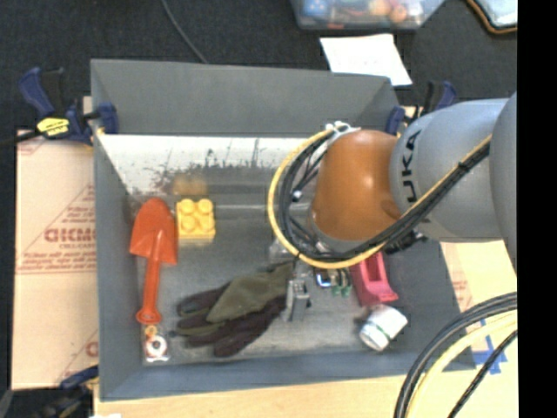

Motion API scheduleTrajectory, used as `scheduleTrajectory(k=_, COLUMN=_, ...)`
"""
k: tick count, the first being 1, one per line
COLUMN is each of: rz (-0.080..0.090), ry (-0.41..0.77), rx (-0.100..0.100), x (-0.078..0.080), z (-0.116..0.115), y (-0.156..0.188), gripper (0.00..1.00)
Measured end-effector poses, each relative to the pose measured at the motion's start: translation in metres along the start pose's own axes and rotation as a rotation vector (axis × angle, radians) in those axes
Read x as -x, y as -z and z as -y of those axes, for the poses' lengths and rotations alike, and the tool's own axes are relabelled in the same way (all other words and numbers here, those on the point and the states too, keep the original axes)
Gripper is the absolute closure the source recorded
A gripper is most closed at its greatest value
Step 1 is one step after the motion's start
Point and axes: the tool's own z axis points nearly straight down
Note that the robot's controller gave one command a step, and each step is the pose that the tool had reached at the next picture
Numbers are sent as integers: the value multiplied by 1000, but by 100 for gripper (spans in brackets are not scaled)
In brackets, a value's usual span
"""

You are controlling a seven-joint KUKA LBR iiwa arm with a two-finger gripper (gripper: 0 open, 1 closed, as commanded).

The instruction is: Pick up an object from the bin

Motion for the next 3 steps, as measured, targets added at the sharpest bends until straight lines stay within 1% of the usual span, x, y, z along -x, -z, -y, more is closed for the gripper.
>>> scheduleTrajectory(k=1, rz=21, ry=67, rx=4, x=102, z=-23, y=-2, gripper=0)
scheduleTrajectory(k=2, rz=8, ry=45, rx=3, x=70, z=-14, y=89, gripper=0)
scheduleTrajectory(k=3, rz=20, ry=68, rx=3, x=80, z=-18, y=117, gripper=0)
